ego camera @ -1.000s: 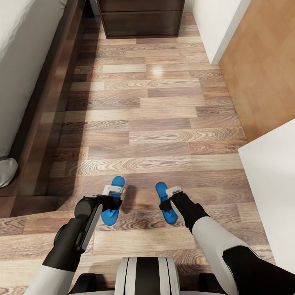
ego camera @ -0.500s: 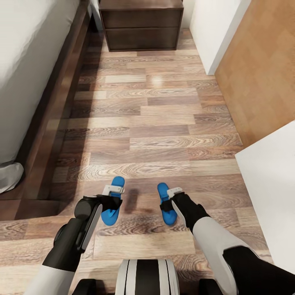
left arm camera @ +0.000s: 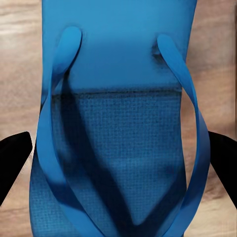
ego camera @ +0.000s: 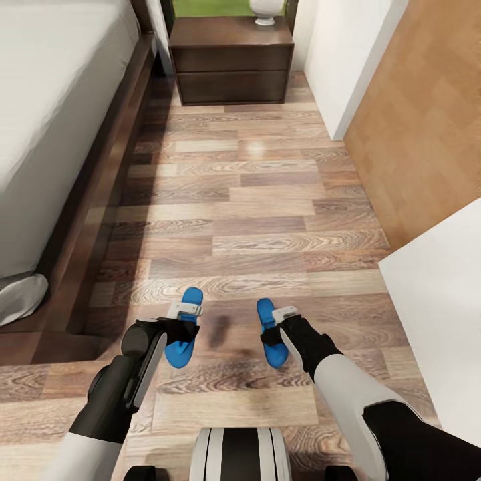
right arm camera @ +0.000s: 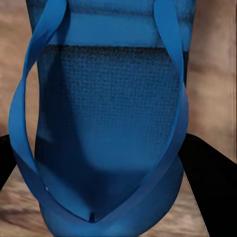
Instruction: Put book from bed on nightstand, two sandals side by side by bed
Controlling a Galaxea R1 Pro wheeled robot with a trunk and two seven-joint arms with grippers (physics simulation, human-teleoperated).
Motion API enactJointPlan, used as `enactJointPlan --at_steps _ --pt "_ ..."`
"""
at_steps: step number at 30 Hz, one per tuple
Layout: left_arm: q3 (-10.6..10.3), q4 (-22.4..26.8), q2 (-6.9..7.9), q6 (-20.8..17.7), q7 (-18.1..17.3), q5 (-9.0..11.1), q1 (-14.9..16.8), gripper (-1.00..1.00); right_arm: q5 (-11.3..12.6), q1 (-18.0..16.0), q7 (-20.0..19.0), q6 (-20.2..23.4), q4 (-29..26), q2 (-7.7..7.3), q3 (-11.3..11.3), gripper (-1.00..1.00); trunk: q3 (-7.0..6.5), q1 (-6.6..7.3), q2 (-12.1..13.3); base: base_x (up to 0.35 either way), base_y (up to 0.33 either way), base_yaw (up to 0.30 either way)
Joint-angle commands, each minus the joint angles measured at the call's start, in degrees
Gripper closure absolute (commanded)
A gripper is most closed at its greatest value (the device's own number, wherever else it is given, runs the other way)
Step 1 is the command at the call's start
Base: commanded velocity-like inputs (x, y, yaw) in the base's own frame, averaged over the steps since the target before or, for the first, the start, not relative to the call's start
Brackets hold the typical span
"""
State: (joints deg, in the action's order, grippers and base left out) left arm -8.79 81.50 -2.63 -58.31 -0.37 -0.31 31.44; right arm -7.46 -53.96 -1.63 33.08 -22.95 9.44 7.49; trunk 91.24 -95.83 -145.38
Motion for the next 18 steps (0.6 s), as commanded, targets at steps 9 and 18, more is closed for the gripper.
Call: enactJointPlan --at_steps 9,18 --pt "0.0 -0.1 -0.01 -0.2 0.0 0.0 0.0 1.0 -0.4 0.0 -0.4 0.2 -0.3 -0.03 0.4 1.0 -1.97 0.24 0.1 0.0 0.0 0.0" --pt "0.0 -0.2 -0.01 -0.3 0.0 0.0 0.0 1.0 -0.4 0.1 -0.5 -2.5 -0.2 -0.06 0.3 1.0 -3.96 0.47 0.2 0.0 0.0 0.0"
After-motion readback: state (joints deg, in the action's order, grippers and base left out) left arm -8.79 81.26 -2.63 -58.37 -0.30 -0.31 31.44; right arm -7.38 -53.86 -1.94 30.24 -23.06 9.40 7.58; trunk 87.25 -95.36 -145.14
